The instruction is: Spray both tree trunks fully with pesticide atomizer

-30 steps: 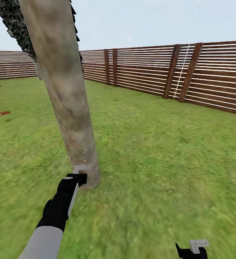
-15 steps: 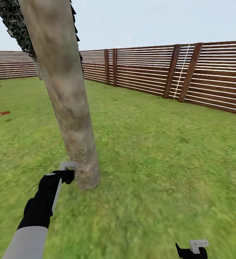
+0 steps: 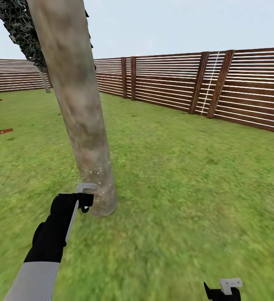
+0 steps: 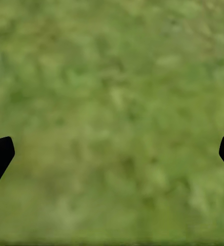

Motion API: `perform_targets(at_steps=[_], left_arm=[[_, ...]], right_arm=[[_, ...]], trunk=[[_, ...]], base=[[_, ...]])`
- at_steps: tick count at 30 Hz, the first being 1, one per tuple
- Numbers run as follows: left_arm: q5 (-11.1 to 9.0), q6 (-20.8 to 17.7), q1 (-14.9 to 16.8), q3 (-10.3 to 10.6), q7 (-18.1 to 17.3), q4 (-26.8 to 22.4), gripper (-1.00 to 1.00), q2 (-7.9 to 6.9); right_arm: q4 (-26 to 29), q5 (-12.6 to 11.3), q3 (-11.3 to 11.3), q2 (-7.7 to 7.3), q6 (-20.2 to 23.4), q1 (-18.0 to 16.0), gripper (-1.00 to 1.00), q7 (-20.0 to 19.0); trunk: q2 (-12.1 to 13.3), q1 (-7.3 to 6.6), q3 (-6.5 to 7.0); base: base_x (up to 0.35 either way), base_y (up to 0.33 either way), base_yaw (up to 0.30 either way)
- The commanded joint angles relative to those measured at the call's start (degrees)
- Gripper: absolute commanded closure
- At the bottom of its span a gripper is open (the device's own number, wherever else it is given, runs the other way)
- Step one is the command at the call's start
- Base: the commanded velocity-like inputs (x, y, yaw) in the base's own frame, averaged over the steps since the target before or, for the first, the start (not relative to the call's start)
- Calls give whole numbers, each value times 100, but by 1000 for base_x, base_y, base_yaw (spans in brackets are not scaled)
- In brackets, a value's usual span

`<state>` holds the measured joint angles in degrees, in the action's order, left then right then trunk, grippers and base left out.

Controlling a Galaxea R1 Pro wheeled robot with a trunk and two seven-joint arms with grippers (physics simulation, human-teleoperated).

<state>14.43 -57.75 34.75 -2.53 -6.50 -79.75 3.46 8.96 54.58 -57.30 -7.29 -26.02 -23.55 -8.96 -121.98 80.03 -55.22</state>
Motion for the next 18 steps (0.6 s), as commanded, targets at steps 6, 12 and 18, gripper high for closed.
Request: perform_targets(at_steps=[6, 12, 18], left_arm=[[37, -31, 18, -19, 7, -338, 100, -89], [10, -42, 15, -210, 1, -523, 100, -132], [71, -78, 261, 72, 9, -605, 100, 426]], right_arm=[[1, -2, 0, 0, 0, 0, -100, 0], [0, -5, 0, 0, 0, 0, -100, 0], [0, -2, 0, 0, 0, 0, -100, 0]], trunk=[[0, 0, 0], [0, 0, 0], [0, 0, 0]], base=[[-1, 0, 0], [0, 0, 0], [0, 0, 0]])
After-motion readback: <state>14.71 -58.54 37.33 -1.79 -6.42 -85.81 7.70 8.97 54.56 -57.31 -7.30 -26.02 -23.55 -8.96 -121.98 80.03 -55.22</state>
